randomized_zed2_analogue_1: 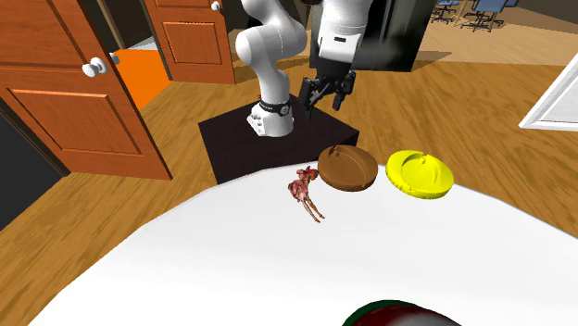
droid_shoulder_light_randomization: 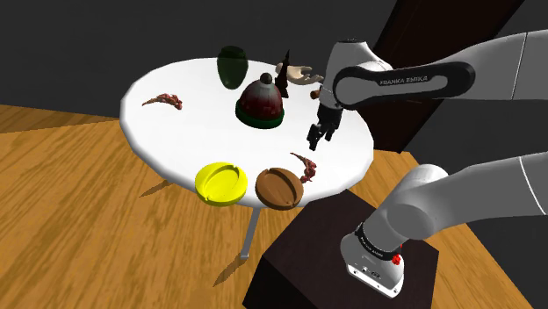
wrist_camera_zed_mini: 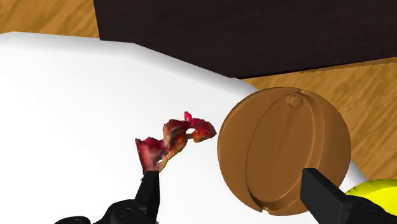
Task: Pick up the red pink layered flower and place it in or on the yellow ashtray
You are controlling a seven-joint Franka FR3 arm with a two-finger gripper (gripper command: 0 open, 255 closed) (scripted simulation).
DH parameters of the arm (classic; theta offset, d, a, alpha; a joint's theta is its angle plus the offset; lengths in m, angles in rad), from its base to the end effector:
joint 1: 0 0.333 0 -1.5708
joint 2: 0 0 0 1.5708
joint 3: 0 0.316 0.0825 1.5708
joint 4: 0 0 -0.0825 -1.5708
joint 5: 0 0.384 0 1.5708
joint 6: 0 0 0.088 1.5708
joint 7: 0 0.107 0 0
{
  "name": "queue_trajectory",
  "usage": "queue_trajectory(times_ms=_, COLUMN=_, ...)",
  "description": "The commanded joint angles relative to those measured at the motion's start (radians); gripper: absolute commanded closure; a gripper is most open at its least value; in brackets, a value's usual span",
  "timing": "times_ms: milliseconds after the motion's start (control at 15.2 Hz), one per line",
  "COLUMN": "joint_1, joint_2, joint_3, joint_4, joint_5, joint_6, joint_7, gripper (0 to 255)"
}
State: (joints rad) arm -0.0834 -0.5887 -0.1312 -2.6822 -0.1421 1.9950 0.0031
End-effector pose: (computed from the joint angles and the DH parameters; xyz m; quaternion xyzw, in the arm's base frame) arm 0.3357 -0.0797 0.4046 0.9964 -0.0634 -0.0522 0.0220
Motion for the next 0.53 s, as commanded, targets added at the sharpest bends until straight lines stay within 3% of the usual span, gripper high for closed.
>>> queue_trajectory(times_ms=0, joint_1=-0.013, joint_2=0.044, joint_3=-0.014, joint_4=-0.033, joint_5=-0.025, joint_6=0.09, joint_7=-0.008, gripper=0)
queue_trajectory(times_ms=462, joint_1=-0.06, joint_2=0.304, joint_3=-0.068, joint_4=-0.046, joint_5=-0.109, joint_6=0.4, joint_7=-0.03, gripper=0)
